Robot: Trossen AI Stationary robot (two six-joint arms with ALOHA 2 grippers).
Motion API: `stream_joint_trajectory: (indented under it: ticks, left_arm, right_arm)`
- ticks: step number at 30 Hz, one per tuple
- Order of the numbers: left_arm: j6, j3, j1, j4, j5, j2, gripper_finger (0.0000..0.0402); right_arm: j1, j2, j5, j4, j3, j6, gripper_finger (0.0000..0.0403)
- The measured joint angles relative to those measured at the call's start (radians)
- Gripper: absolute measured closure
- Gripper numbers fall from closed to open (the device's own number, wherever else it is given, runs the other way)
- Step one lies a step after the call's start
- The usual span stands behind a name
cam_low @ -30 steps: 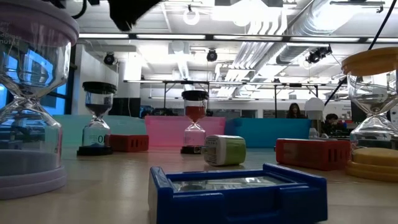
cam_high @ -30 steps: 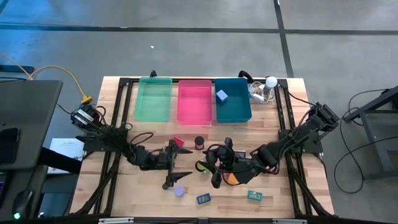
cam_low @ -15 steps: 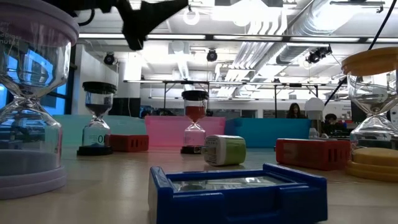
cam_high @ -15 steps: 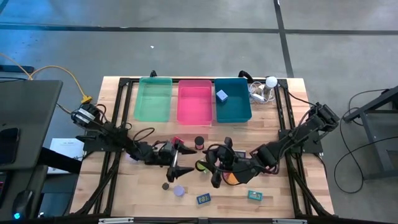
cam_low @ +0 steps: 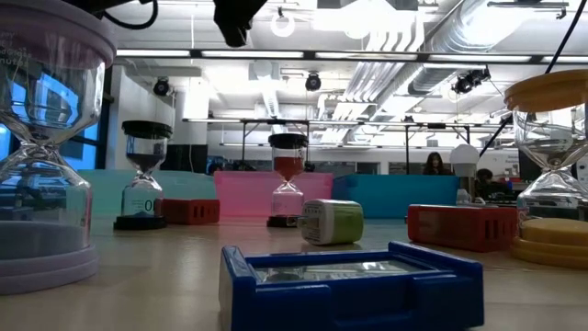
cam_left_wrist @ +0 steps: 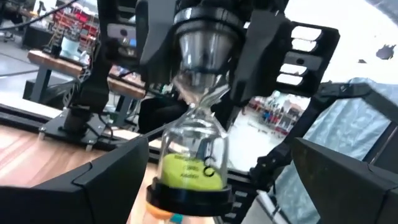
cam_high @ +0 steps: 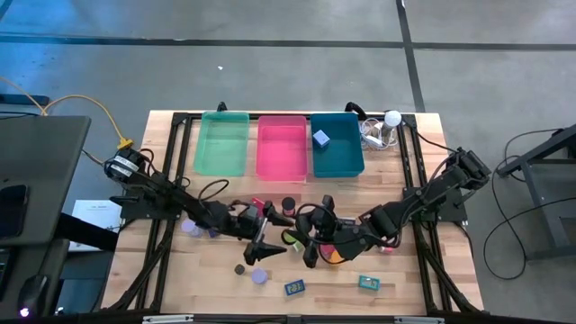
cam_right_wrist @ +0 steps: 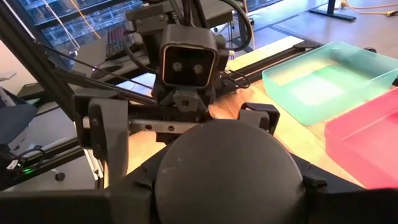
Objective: Pick & Place Office items
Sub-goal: Put the green hourglass into the green bin
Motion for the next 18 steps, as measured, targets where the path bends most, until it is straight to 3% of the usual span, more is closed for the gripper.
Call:
stream_joint_trajectory:
  ticks: [7,13,18]
  left_arm:
    - [-0.005,0.036,0.016,-0.052,0.004,0.000,0.0015]
    - [-0.128,0.048,0.052,-0.086,0.005,0.000,0.0015]
    - [-0.139,0.048,0.066,-0.089,0.075,0.000,0.0015]
  right_arm:
    - [0.000,0.000,-0.008,0.001,0.000,0.005,0.0216]
    - [-0.006,0.000,-0.008,0.001,0.000,0.001,0.0223]
    - [-0.007,0.000,-0.010,0.000,0.000,-0.001,0.0222]
